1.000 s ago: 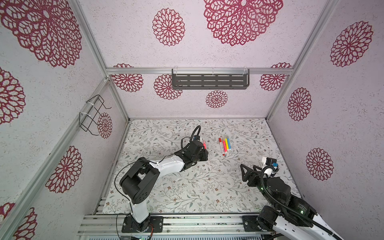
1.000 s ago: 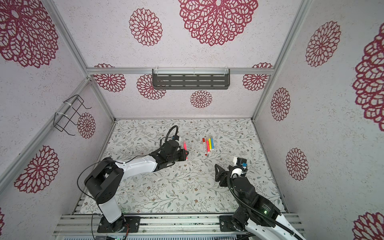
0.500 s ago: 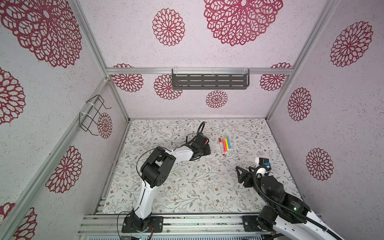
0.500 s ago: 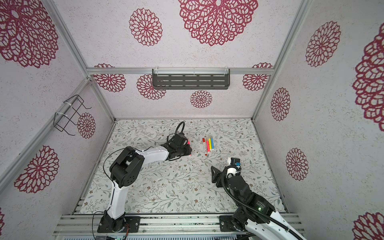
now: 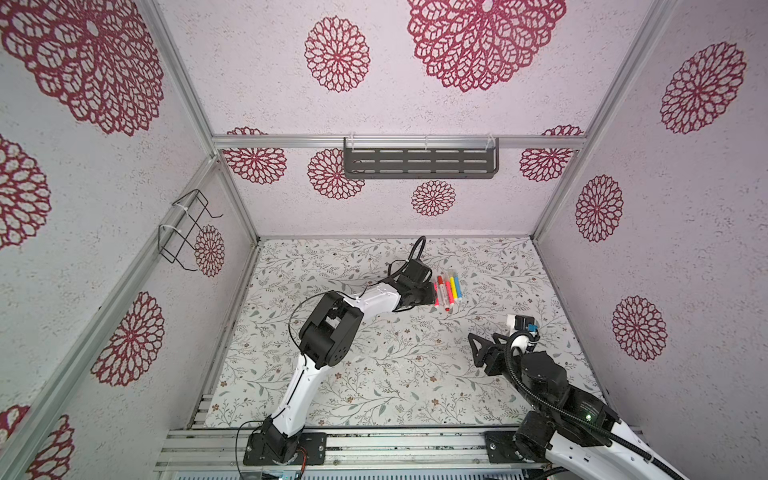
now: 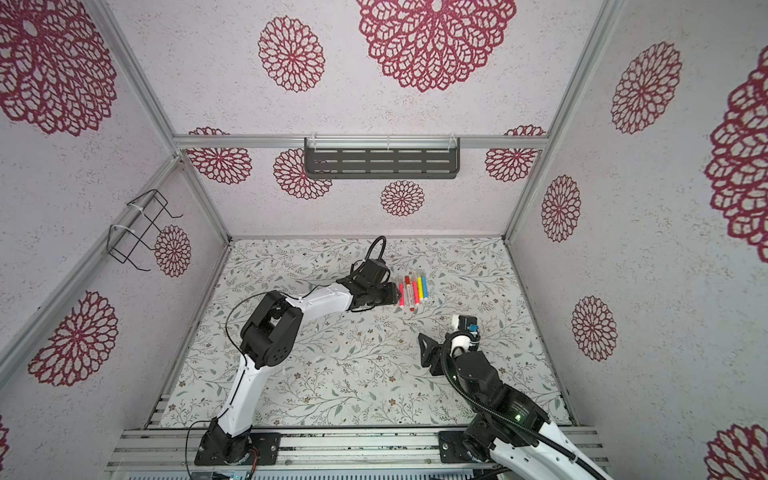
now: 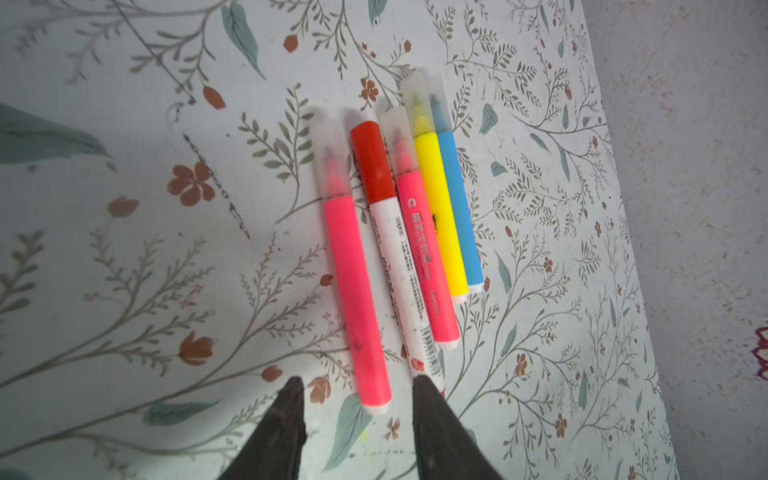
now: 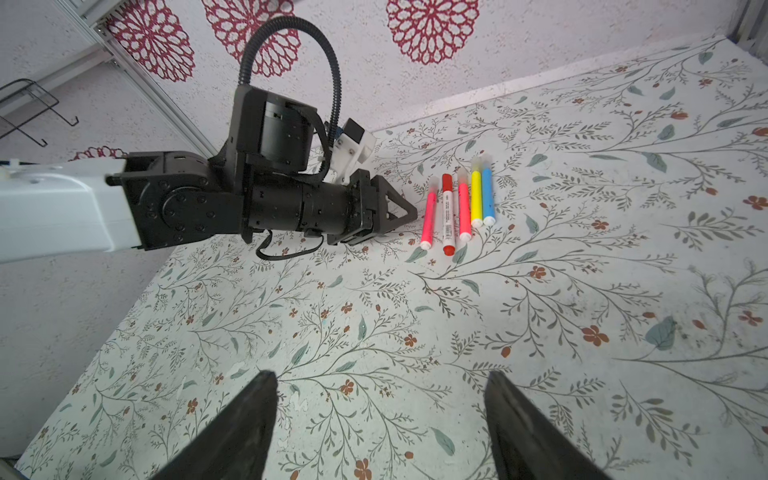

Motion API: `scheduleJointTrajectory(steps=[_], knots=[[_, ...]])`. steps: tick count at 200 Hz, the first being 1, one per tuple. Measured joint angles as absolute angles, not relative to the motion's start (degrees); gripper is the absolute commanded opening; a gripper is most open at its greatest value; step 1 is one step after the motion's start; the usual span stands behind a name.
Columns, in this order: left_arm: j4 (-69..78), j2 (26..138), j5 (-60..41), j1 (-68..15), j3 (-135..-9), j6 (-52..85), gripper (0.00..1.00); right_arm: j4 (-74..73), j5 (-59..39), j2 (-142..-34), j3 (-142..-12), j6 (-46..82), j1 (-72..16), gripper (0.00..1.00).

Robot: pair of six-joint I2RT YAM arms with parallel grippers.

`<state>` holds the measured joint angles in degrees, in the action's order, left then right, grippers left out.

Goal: Insert the pens into the pen caps
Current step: 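Lower the capped highlighter beside the markers with the left gripper while the right withdraws, then open the left gripper and lift it away from the highlighter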

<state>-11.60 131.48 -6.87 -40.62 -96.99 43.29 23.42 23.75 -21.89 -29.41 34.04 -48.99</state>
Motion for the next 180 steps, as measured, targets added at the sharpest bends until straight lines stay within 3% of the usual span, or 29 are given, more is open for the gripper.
scheduleJointTrajectory(steps=[54,107,124,127,130,180], knots=[[-10.44,121.82,-6.83,-40.73,-87.02,42.22,0.46,22.5,23.73,-22.81,-29.39,34.02,-48.99,0.8],[10.17,94.63,-3.75,-41.39,-62.08,36.29,0.53,21.02,27.22,-24.1,-29.41,31.31,-48.99,0.81],[12.6,87.35,-0.32,-41.5,-58.94,32.99,0.55,20.18,29.41,-26.48,-30.02,28.32,-48.99,0.84],[12.75,86.37,0.36,-41.5,-58.59,32.6,0.55,20.01,29.78,-27.07,-30.22,27.66,-48.99,0.95],[12.8,85.21,0.97,-41.5,-58.26,31.94,0.55,19.66,30.04,-27.75,-30.44,27.11,-48.99,0.98],[4.58,63.4,17.82,-41.6,-56.27,18.39,0.69,9.85,38.24,-40.82,-31.66,15.99,-48.88,0.99]])
